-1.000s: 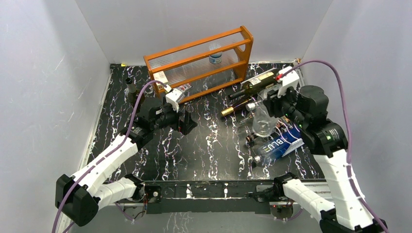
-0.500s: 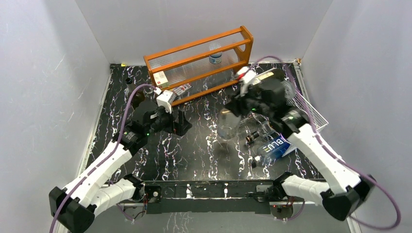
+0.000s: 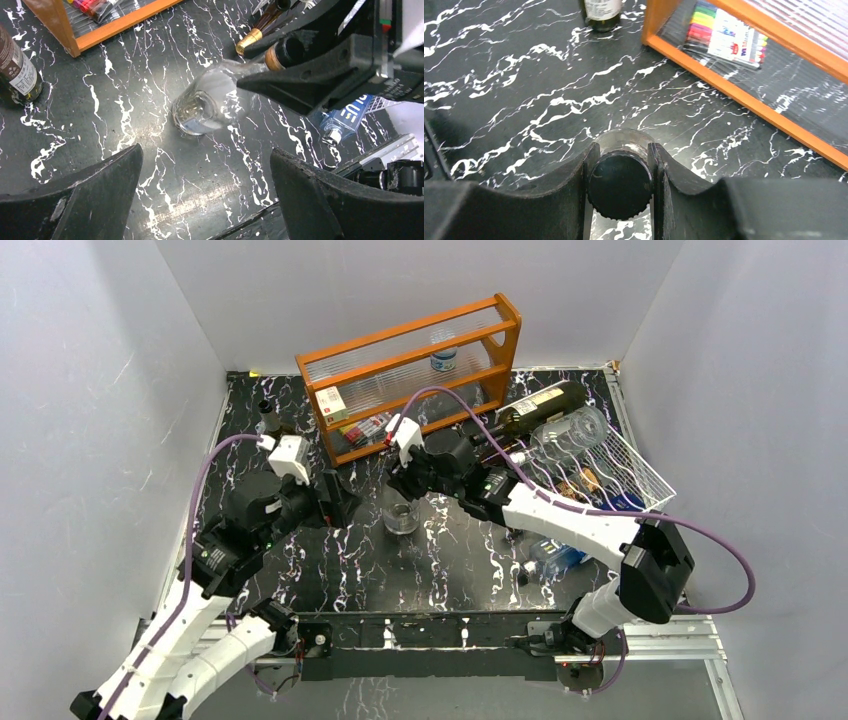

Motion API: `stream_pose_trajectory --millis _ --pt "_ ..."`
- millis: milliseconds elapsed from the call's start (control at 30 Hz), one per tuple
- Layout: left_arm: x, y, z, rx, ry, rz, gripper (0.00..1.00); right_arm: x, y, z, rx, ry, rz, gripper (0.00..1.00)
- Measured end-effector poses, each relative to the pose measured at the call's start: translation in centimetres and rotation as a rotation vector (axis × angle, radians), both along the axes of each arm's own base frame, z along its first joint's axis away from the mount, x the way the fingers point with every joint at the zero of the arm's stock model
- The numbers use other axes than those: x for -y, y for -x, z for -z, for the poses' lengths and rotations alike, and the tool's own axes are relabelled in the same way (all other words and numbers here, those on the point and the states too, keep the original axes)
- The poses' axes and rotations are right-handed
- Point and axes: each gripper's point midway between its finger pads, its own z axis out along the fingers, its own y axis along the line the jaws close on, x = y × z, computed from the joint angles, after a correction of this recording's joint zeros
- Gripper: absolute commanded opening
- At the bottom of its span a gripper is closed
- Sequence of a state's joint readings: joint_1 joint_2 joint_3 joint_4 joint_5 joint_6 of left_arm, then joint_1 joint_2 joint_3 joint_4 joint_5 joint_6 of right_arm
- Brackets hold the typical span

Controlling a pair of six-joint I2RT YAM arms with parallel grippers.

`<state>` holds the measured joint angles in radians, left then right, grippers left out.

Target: Take the wine bottle off the wine rack

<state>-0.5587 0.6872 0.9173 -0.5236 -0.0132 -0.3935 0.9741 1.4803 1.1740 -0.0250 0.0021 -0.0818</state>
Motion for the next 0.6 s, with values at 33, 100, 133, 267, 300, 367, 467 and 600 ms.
stream_pose_trajectory --millis 33,100,133,267,300,367,467,600 --pt "-0.2 0.2 -0.1 -0.003 0.007 -0.010 0.98 0.1 -0.4 0.0 0.009 -0.004 0.017 0.14" --pt "-0.4 0.5 -0.2 -0.006 0.017 -0.020 0.98 0.2 -0.9 0.0 0.020 -0.015 0.041 0.23" --pt "-0.5 0.5 -0.1 -0.010 0.019 -0.023 0.98 0.3 -1.1 0.0 0.022 -0.020 0.056 0.33" --pt "0.2 0.1 0.2 -0.044 0.012 -0.012 0.98 0.4 -1.2 0.0 0.003 -0.033 0.080 0.81" --pt "0.5 -0.1 0.1 -0.053 0.011 -0.003 0.98 0.1 -1.2 -0.4 0.005 -0.054 0.085 0.94" --pt "1.4 -0.6 0.0 -0.073 0.013 0.019 0.98 -0.2 -1.2 -1.4 0.007 -0.097 0.095 0.98" --pt "2.8 -1.4 -0.5 -0.096 0.031 0.054 0.98 -0.3 -1.2 -3.8 0.004 -0.137 0.119 0.98" --pt "5.8 -3.1 -2.4 -0.116 0.095 0.124 0.98 6.1 -0.4 -10.2 0.015 -0.206 0.325 0.98"
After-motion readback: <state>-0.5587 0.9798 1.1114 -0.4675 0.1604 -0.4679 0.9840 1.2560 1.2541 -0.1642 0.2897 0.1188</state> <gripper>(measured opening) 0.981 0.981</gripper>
